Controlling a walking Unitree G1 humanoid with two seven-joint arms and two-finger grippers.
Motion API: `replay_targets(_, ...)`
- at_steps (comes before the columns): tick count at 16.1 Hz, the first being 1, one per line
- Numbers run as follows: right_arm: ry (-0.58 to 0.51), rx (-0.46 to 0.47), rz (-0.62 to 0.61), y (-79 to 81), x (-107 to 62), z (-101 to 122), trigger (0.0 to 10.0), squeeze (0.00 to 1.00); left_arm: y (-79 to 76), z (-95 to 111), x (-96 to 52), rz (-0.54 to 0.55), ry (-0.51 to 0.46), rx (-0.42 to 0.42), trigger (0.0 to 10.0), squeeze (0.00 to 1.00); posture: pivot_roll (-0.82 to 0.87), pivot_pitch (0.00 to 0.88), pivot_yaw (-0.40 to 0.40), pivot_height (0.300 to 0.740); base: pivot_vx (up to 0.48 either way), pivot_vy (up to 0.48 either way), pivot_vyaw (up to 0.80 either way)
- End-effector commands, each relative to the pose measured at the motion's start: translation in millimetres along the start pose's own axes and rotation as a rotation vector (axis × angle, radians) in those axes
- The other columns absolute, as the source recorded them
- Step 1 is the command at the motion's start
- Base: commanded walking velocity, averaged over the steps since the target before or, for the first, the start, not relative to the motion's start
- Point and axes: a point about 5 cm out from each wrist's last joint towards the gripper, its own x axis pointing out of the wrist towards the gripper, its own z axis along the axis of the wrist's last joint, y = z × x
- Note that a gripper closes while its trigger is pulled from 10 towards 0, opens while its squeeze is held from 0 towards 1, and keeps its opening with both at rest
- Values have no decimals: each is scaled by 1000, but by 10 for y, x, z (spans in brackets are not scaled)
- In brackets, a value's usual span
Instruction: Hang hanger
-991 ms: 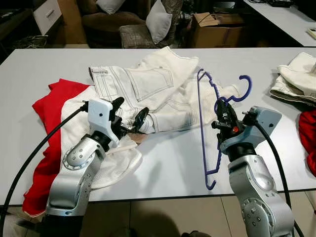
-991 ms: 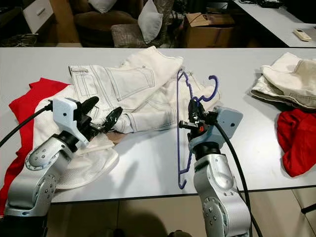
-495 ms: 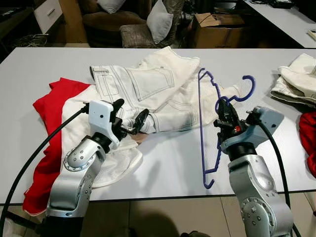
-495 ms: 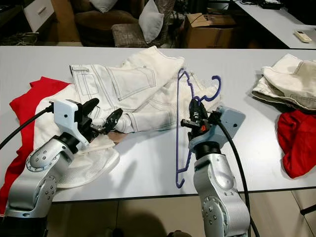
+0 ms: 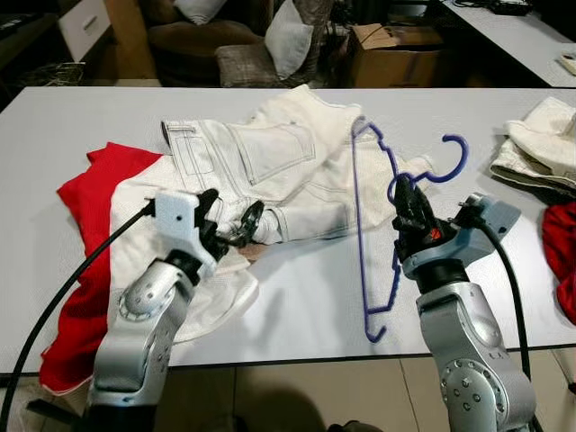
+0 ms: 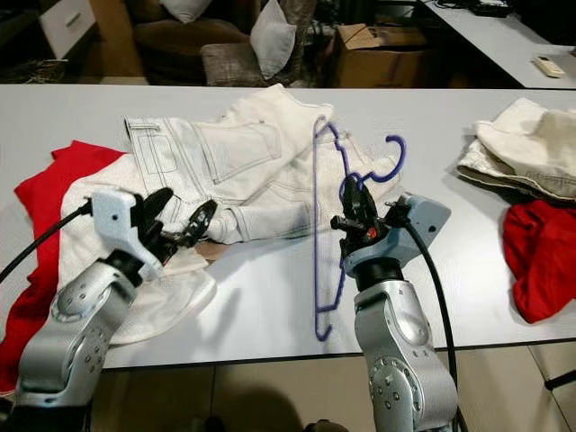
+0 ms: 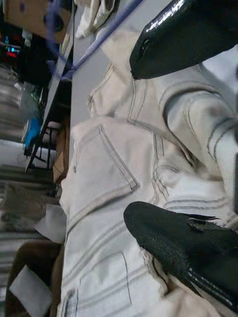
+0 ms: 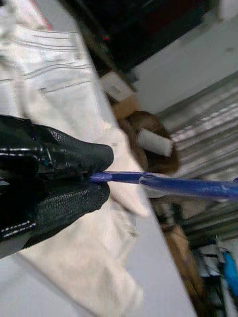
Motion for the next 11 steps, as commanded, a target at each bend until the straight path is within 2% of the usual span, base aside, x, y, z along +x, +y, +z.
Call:
replay_targets(1,46,7,39,46,24,-24,10000,0,-1,57,-29,17,-17,25,10000,929,-100,34,-29,740,0,0,0)
replay_targets(2,53,-41,40,32,35,-14,10000,0,-1,67,-33,22,-24,36,10000,929,-94,29,-36,740,0,0,0)
replay_targets(4,106,-355,73,-20,109,45,10000,0,15,65,-52,39,-10,65,10000,914,-104,15,-41,740,0,-308,0)
replay_targets(5,97,-469,109,-20,118,88,10000,0,15,47,-54,37,-5,69,10000,906,-110,12,-39,740,0,-465,0)
replay_targets(6,102,-501,151,-1,99,108,10000,0,12,13,-54,36,5,76,10000,902,-110,11,-38,740,0,-480,0)
replay_targets(8,57,-376,111,-15,20,165,10000,0,-9,11,-60,40,11,90,10000,886,-99,19,-38,740,0,-480,0)
replay_targets(9,73,-338,122,0,-21,145,10000,0,-12,37,-63,37,9,93,10000,871,-97,28,-37,740,0,-480,0)
replay_targets(11,93,-306,51,-35,-66,92,10000,0,15,59,-71,32,9,103,10000,859,-106,47,-27,740,0,-480,0)
